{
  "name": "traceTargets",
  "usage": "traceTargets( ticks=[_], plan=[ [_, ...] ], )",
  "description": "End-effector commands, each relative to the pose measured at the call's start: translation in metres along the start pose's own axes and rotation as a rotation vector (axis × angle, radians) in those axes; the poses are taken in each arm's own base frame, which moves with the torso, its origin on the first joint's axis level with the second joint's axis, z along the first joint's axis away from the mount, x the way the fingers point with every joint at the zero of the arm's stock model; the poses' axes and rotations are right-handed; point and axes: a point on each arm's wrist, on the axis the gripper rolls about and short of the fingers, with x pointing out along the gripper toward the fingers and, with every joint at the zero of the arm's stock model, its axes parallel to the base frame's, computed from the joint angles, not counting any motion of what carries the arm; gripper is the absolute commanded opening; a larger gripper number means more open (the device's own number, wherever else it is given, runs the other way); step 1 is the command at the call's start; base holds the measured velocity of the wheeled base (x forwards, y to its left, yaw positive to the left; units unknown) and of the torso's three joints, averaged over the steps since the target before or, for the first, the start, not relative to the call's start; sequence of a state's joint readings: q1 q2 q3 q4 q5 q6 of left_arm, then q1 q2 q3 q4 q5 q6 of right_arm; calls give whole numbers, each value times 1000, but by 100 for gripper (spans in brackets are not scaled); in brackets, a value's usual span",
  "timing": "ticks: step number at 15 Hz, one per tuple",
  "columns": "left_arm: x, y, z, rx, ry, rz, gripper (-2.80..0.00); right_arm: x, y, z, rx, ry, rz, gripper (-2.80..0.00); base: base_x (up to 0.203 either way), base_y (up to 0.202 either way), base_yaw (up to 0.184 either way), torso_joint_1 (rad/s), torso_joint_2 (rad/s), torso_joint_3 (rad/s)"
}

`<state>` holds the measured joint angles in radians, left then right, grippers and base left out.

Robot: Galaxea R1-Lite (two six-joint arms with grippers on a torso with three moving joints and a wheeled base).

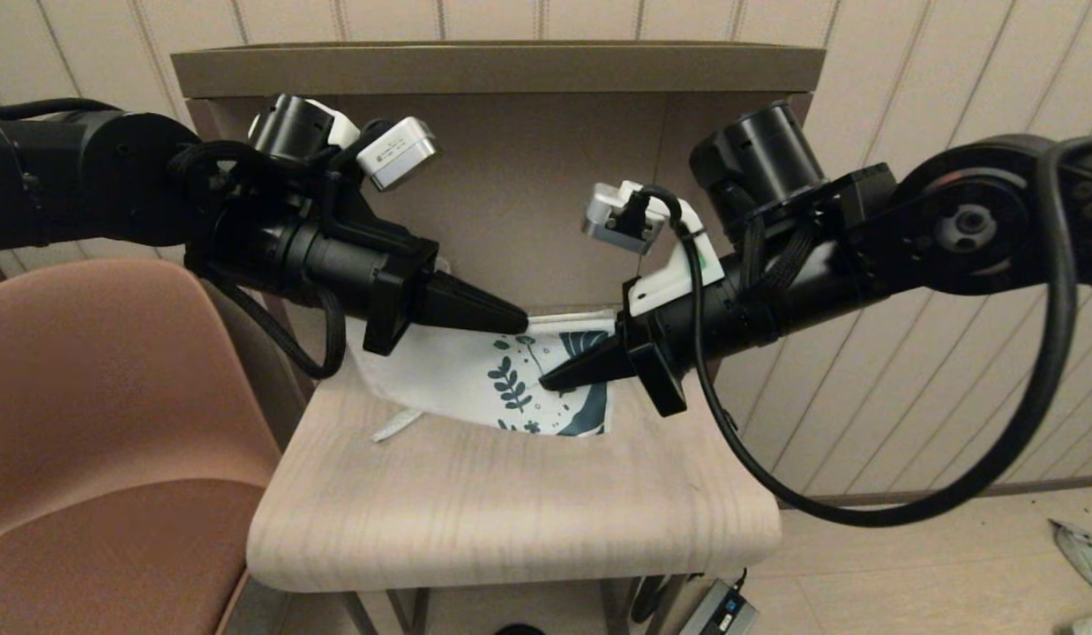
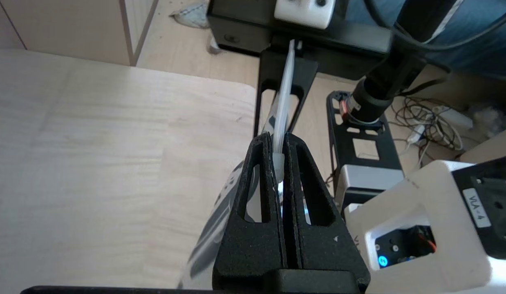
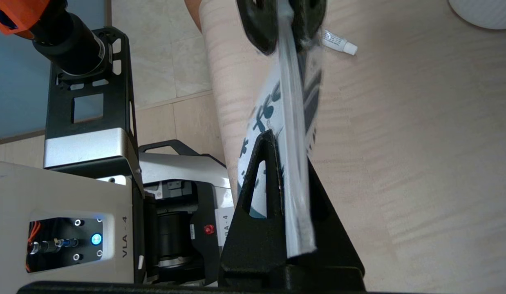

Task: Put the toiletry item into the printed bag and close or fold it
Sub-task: Open the storage bag

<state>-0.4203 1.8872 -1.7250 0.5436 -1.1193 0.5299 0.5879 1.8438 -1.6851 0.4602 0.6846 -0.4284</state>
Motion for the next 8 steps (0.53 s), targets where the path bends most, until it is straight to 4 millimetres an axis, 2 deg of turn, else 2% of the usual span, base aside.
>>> traceTargets(
  ticks=[1, 8],
  plan=[
    [0, 0, -2, -1, 4, 1, -280, -1, 1, 1, -4, -3, 3, -280, 0, 0, 0, 0, 0, 0],
    [1, 1, -4, -11, 7, 2, -280, -8, -1, 2, -4, -12, -12, -280, 0, 0, 0, 0, 0, 0]
  ],
)
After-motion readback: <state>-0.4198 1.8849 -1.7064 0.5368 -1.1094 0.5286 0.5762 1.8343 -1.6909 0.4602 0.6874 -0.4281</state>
